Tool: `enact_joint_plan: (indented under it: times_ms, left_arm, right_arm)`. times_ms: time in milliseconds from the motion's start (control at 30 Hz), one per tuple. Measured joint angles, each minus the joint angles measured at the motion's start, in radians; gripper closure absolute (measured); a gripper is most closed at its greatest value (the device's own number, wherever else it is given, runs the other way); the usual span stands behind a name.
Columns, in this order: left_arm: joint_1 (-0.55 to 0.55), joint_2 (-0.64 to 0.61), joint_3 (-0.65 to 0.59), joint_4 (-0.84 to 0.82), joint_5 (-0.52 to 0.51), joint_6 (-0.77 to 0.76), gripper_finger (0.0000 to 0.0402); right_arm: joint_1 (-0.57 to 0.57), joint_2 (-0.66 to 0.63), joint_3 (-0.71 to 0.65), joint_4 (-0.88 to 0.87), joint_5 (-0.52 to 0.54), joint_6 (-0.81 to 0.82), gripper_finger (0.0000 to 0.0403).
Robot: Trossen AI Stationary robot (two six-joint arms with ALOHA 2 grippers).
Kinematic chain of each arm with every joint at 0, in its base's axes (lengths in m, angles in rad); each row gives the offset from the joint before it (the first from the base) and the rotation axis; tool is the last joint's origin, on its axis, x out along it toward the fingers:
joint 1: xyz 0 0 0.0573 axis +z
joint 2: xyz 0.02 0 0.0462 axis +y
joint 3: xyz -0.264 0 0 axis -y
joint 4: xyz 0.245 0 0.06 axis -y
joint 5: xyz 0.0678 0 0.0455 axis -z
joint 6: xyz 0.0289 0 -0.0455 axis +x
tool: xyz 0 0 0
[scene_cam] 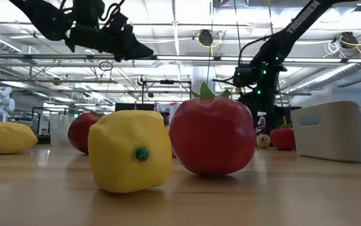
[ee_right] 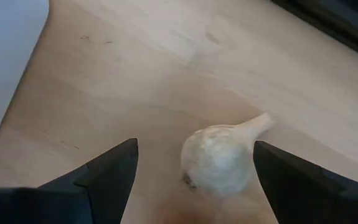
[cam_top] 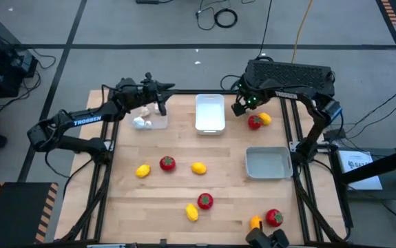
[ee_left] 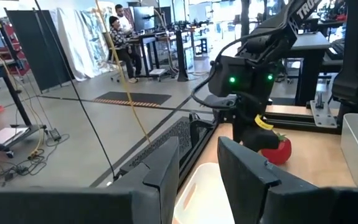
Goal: Sort produce into baskets
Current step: Put the garlic into the transparent bin
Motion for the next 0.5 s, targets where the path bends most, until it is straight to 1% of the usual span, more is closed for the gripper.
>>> enact_joint_plan:
  times_ms: [200, 300, 500]
  left_arm:
    - [0.004, 0.000, 0.000, -0.005, 0.002, 0.000, 0.0283]
    - [0.005, 0.000, 0.000, -0.009, 0.002, 0.000, 0.0283]
    - [0.006, 0.000, 0.000, -0.012, 0.002, 0.000, 0.0283]
  right_arm:
    - [-0.001, 0.034, 0.000, 0.004, 0.011, 0.000, 0.0094]
    - [0.000, 0.038, 0.000, 0.003, 0.045, 0.003, 0.0099]
    - [-0.001, 0.039, 0.000, -0.020, 0.059, 0.016, 0.0140]
